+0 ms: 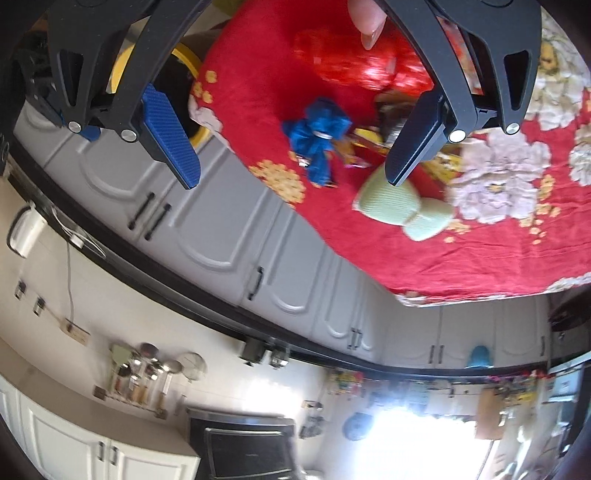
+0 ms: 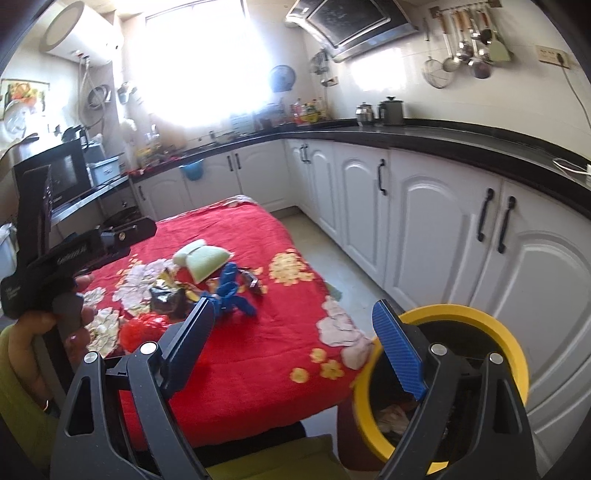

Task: Collect trash
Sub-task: 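Move both tools back toward the remaining trash on the table, then grasp the blue ribbon with the right tool while the left tool grasps the green-patterned snack packet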

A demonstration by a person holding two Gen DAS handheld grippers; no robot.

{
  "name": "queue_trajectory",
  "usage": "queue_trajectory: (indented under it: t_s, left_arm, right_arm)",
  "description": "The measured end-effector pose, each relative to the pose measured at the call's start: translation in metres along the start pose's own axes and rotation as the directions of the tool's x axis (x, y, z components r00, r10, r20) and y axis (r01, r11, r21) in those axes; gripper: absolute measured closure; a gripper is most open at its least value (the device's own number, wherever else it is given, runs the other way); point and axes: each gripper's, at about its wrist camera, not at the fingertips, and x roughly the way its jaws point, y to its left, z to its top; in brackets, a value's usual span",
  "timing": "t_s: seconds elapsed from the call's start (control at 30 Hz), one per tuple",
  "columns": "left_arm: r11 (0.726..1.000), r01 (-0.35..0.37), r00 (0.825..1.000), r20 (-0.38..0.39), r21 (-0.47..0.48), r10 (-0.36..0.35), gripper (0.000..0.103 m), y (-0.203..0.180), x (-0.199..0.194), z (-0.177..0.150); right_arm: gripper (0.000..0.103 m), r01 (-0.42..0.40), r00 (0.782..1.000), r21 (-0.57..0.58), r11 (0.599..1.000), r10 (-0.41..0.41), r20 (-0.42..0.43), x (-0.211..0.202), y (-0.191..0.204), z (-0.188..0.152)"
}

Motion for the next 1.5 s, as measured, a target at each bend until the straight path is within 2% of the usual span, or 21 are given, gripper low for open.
queue_trajectory:
  t_s: [0.3, 0.53, 0.77, 0.97, 1.13, 1.27, 1.33, 1.5]
  left_arm:
    - [0.992, -0.071, 0.997, 0.029, -0.105, 0.075, 0.011, 0.053, -0.014, 0.014]
    - [0.981, -0.108, 0.993, 0.018, -0.162, 0.113, 0.011, 0.086, -0.018, 0.015]
    - [0.971, -0.128, 0.992, -0.037, -0.204, 0.123, 0.011, 0.111, -0.013, 0.008]
    - [0.967, -0.122, 0.988, -0.119, -0.222, 0.097, 0.012, 0.127, 0.004, -0.004]
    - [0.967, -0.114, 0.980, -0.187, -0.229, 0.071, 0.026, 0.133, 0.022, -0.019]
    - [0.969, -0.097, 0.973, -0.225, -0.229, 0.044, 0.034, 0.133, 0.034, -0.025]
    - [0.969, -0.087, 0.971, -0.239, -0.232, 0.030, 0.038, 0.134, 0.039, -0.027]
    - [0.970, -0.080, 0.963, -0.270, -0.230, 0.016, 0.044, 0.134, 0.049, -0.032]
  right_arm:
    - [0.019, -0.064, 0.997, -0.048, 0.997, 0.062, -0.039, 0.023, 0.036, 0.002]
    - [0.019, -0.092, 0.994, -0.072, 0.993, 0.088, -0.065, 0.043, 0.057, 0.002]
    - [0.019, -0.099, 0.991, -0.080, 0.992, 0.091, -0.095, 0.070, 0.066, 0.005]
    - [0.019, -0.089, 0.989, -0.070, 0.994, 0.080, -0.121, 0.094, 0.063, 0.004]
    - [0.019, -0.095, 0.984, -0.051, 0.994, 0.086, -0.157, 0.116, 0.059, 0.002]
    - [0.024, -0.109, 0.976, -0.026, 0.994, 0.102, -0.193, 0.136, 0.054, 0.002]
    - [0.027, -0.118, 0.971, -0.003, 0.993, 0.115, -0.208, 0.145, 0.052, 0.002]
    - [0.042, -0.163, 0.950, 0.054, 0.985, 0.171, -0.260, 0.172, 0.051, 0.002]
